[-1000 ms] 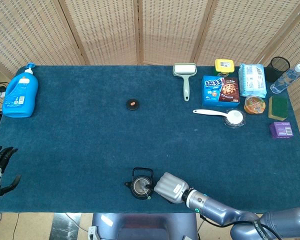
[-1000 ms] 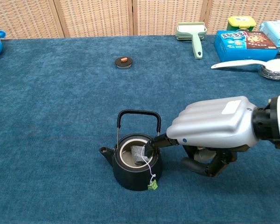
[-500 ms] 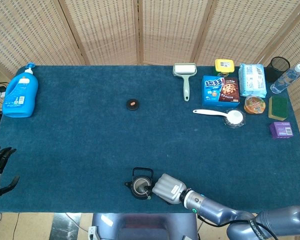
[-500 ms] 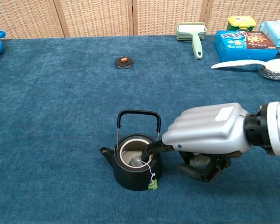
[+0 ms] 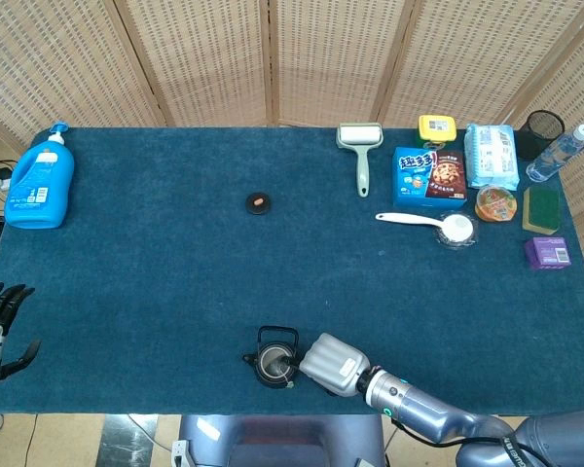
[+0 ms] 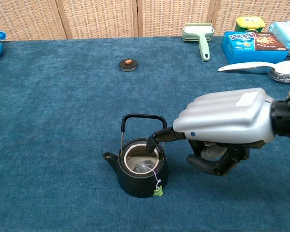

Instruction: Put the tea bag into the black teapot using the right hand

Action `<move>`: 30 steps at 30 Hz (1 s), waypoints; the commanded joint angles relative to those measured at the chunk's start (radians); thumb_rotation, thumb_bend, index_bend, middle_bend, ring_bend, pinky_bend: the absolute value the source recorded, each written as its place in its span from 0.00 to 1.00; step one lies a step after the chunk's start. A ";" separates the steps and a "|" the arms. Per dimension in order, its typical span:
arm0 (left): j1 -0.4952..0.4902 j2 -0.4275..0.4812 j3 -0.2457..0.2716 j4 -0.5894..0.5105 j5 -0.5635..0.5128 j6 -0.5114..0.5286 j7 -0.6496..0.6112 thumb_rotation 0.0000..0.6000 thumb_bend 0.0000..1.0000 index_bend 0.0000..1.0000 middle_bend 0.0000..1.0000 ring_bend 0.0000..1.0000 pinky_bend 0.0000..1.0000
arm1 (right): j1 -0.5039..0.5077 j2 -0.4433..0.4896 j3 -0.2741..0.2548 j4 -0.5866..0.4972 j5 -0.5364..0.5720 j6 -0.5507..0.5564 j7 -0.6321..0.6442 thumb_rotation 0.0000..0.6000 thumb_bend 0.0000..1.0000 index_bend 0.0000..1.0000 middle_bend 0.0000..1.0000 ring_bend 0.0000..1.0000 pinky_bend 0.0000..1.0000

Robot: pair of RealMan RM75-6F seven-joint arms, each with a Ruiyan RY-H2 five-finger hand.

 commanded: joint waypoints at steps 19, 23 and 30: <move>-0.026 -0.013 -0.002 -0.048 0.007 -0.029 0.065 1.00 0.37 0.13 0.13 0.05 0.11 | -0.152 0.189 -0.009 -0.013 -0.277 0.175 0.264 1.00 0.70 0.16 1.00 1.00 1.00; -0.028 -0.014 -0.004 -0.056 0.002 -0.030 0.077 1.00 0.36 0.13 0.13 0.05 0.11 | -0.181 0.205 0.003 0.034 -0.284 0.207 0.330 1.00 0.70 0.17 1.00 1.00 1.00; -0.035 -0.024 -0.011 -0.057 -0.012 -0.039 0.090 1.00 0.36 0.13 0.13 0.05 0.11 | -0.240 0.220 0.029 0.112 -0.284 0.277 0.405 1.00 0.70 0.19 1.00 1.00 1.00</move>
